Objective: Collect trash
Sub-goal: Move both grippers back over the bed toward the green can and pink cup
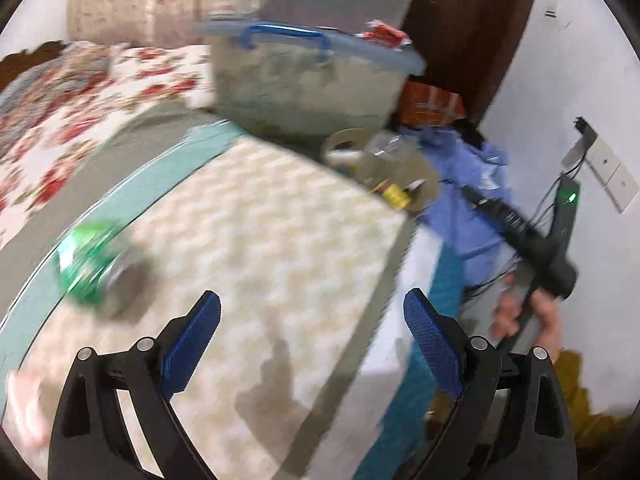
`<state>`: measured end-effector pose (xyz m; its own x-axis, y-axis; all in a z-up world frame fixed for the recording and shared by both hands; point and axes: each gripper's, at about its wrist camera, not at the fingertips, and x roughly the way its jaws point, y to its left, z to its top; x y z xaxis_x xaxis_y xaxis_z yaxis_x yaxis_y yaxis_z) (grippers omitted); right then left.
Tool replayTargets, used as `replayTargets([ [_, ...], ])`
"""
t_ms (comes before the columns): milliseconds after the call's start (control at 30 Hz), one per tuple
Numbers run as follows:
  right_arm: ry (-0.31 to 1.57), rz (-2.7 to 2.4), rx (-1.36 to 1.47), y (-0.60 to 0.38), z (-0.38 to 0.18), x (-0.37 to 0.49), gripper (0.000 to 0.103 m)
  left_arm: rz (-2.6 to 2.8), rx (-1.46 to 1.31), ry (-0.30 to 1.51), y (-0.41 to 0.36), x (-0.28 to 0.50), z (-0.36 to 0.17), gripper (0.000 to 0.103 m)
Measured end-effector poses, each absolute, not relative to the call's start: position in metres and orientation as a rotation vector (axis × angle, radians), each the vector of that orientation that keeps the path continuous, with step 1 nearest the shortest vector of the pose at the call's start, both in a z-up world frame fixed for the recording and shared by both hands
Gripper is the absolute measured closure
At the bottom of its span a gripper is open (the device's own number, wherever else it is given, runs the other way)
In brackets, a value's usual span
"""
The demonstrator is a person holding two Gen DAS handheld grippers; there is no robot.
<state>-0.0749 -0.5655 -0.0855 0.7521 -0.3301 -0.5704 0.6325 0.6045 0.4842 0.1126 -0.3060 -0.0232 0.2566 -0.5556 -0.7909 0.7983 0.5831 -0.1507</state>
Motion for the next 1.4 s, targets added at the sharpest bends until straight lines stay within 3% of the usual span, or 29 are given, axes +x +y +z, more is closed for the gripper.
replayTargets([
  [67,0.511,-0.564,0.696,-0.562,-0.086,-0.068,0.057,-0.895,0.284,0.934,-0.274,0.110,-0.031,0.014],
  [133,0.549,-0.542,0.700,-0.562,-0.088,-0.061,0.065,-0.857,0.273,0.945,-0.251,0.108,-0.037,0.014],
  [333,0.603,-0.474,0.819,-0.570,-0.092,-0.043,0.070,-0.722,0.220,0.947,-0.178,0.104,-0.045,0.014],
  [567,0.613,-0.306,0.724,-0.501,-0.067,-0.007,0.065,-0.494,0.187,0.885,-0.088,0.097,-0.045,0.014],
  [600,0.632,-0.267,0.714,-0.483,-0.067,0.001,0.063,-0.468,0.182,0.880,-0.081,0.098,-0.045,0.014],
  [667,0.656,-0.220,0.686,-0.454,-0.068,0.012,0.043,-0.392,0.176,0.869,-0.062,0.102,-0.046,0.014],
  [700,0.667,-0.195,0.665,-0.431,-0.068,0.016,0.041,-0.364,0.169,0.866,-0.054,0.104,-0.045,0.014],
  [1000,0.754,-0.121,0.540,-0.315,-0.072,0.006,0.038,-0.238,0.159,0.819,-0.023,0.101,-0.028,0.014],
  [1400,0.657,-0.265,0.602,-0.324,-0.046,-0.046,0.032,-0.278,0.201,0.755,-0.037,0.077,-0.014,0.014],
])
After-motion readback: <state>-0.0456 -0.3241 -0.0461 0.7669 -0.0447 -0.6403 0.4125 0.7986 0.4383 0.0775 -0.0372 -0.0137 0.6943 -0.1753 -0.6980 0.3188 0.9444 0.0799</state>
